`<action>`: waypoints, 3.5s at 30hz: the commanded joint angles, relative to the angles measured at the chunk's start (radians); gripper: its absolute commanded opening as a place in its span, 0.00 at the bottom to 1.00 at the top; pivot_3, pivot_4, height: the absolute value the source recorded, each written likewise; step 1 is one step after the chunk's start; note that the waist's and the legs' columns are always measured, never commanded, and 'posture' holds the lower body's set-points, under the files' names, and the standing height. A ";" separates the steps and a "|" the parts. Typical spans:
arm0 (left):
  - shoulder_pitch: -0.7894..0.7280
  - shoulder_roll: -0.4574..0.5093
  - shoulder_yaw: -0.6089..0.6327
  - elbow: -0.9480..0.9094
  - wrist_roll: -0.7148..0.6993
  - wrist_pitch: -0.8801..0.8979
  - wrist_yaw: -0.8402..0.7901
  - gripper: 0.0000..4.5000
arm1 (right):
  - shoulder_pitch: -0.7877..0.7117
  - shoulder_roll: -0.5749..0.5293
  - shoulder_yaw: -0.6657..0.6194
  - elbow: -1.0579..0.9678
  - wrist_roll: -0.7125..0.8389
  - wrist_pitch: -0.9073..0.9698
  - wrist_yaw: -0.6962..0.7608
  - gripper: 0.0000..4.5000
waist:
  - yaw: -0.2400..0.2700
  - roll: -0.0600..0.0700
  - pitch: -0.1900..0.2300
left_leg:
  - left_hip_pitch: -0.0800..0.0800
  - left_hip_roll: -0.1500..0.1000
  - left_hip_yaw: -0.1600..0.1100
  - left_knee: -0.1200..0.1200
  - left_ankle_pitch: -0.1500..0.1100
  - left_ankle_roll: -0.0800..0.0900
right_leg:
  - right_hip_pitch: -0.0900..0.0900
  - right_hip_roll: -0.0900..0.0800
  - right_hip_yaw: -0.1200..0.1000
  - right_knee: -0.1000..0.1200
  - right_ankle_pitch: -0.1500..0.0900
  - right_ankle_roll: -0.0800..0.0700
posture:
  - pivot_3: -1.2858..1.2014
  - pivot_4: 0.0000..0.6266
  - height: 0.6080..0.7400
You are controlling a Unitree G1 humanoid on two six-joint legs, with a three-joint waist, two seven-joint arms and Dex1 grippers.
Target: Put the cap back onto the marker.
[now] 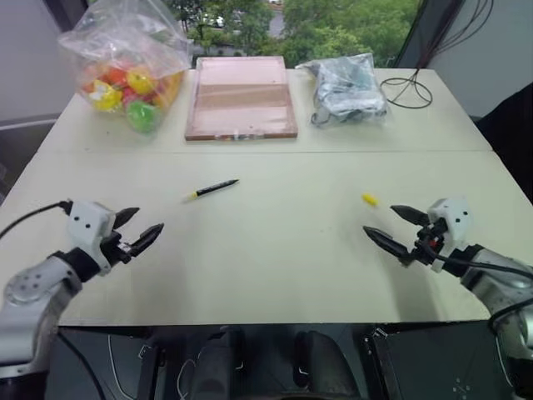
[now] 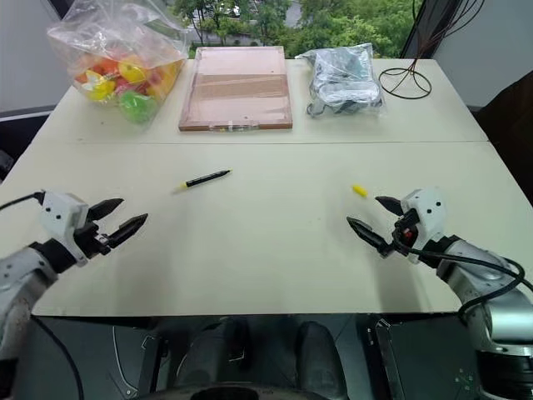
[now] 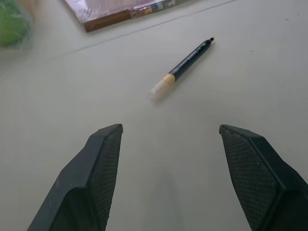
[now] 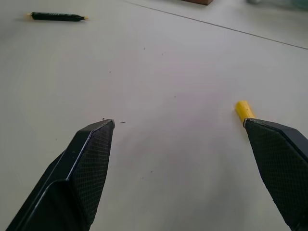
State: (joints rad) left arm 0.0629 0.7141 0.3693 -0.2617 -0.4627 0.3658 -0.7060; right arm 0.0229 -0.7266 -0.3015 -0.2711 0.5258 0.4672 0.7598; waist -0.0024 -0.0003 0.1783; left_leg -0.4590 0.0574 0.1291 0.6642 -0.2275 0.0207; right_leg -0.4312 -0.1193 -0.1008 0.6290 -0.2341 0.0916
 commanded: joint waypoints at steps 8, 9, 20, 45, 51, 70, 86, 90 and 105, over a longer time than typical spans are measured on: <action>-0.054 0.007 -0.042 0.016 -0.005 -0.002 -0.063 0.75 | -0.026 0.004 -0.004 -0.001 -0.015 -0.009 0.006 0.99 | 0.007 0.000 0.000 | 0.000 0.000 0.002 -0.001 0.001 0.003 | 0.001 0.000 0.000 0.000 0.000 0.001 | 0.52 0.24 1.00; -0.054 0.006 -0.045 0.016 -0.004 -0.004 -0.065 0.75 | -0.025 0.006 -0.005 -0.003 -0.017 -0.010 0.001 0.99 | 0.009 0.000 0.000 | 0.000 0.000 0.002 -0.001 0.001 0.003 | 0.001 0.000 0.000 0.000 0.000 0.001 | 0.52 0.24 1.00; -0.067 -0.006 -0.032 0.070 0.013 -0.047 -0.070 0.75 | -0.034 0.025 0.019 -0.004 -0.033 -0.021 -0.013 0.99 | 0.015 0.000 0.000 | 0.000 0.000 0.002 -0.001 0.001 0.003 | 0.001 0.000 0.000 0.000 0.000 0.001 | 0.52 0.24 1.00; -0.987 -0.039 -0.426 1.210 0.325 -0.464 -0.628 0.75 | -0.249 0.110 0.220 -0.182 0.056 0.146 -0.078 0.99 | 0.016 -0.001 0.000 | -0.003 -0.005 0.004 0.000 0.002 0.003 | 0.000 0.000 -0.002 0.002 0.004 0.004 | 0.52 0.24 1.00; -1.105 -0.117 -0.438 1.401 0.388 -0.533 -0.635 0.75 | -0.192 0.134 0.210 -0.247 0.058 0.160 -0.132 0.99 | 0.014 -0.002 0.000 | -0.003 -0.005 0.003 0.001 0.002 0.003 | 0.001 0.000 -0.002 0.002 0.004 0.004 | 0.52 0.24 1.00; -1.125 -0.233 -0.392 1.558 0.477 -0.584 -0.423 0.75 | -0.159 0.179 0.205 -0.283 0.064 0.151 -0.208 0.99 | 0.015 -0.002 0.001 | -0.003 -0.005 0.002 0.002 0.002 0.004 | 0.001 0.000 -0.002 0.003 0.004 0.004 | 0.52 0.24 1.00; -1.151 -0.277 -0.408 1.585 0.540 -0.551 -0.358 0.75 | -0.123 0.196 0.204 -0.316 0.058 0.158 -0.253 0.99 | 0.016 -0.003 0.001 | -0.002 -0.005 0.001 0.002 0.002 0.004 | 0.002 0.000 -0.002 0.003 0.004 0.005 | 0.52 0.24 1.00; -1.150 -0.285 -0.406 1.587 0.545 -0.543 -0.355 0.75 | -0.121 0.199 0.202 -0.319 0.054 0.157 -0.261 0.99 | 0.016 -0.003 0.000 | -0.002 -0.005 0.001 0.003 0.002 0.004 | 0.002 0.000 -0.002 0.003 0.004 0.005 | 0.52 0.24 1.00; -1.144 -0.310 -0.384 1.583 0.556 -0.540 -0.336 0.02 | -0.117 0.198 0.198 -0.310 0.042 0.146 -0.272 1.00 | 0.016 -0.003 0.000 | -0.002 -0.006 0.001 0.003 0.002 0.004 | 0.003 0.000 -0.003 0.003 0.004 0.005 | 0.52 0.24 1.00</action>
State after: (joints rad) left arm -1.0770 0.3993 -0.0168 1.3187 0.0836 -0.1662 -1.0421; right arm -0.0925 -0.5286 -0.0836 -0.5467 0.5706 0.6336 0.4901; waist 0.0134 -0.0036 0.1784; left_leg -0.4611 0.0517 0.1297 0.6672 -0.2252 0.0245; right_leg -0.4284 -0.1189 -0.1035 0.6323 -0.2304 0.0962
